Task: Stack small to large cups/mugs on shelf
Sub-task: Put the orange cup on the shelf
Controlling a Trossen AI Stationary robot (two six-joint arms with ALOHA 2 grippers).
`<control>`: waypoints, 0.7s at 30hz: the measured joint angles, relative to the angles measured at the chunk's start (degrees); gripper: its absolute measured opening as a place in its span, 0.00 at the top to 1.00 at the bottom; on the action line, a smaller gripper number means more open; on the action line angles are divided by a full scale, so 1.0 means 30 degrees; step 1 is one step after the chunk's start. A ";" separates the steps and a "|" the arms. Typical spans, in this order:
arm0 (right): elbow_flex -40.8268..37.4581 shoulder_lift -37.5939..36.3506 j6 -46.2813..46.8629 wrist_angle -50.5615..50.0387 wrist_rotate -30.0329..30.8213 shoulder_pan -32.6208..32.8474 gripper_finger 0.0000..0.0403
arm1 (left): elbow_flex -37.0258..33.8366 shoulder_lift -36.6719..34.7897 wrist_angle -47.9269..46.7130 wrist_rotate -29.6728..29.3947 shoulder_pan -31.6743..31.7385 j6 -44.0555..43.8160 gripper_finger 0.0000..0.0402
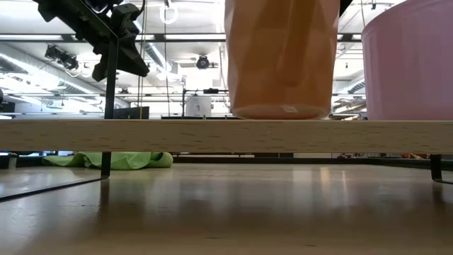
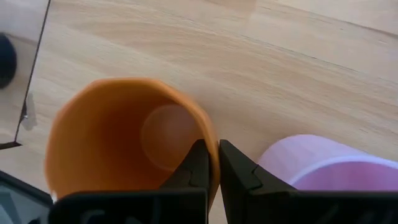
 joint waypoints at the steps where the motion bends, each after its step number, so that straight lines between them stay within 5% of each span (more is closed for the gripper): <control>1: 0.0000 0.0000 -0.0007 -0.0023 -0.0028 -0.0014 0.96 | 0.0000 -0.0007 0.0007 -0.0007 0.0000 0.0000 0.86; 21: -0.0283 0.0000 0.1289 -0.0452 -0.0231 0.0335 0.96 | 0.0000 -0.0001 -0.0014 -0.0015 0.0000 0.0009 0.87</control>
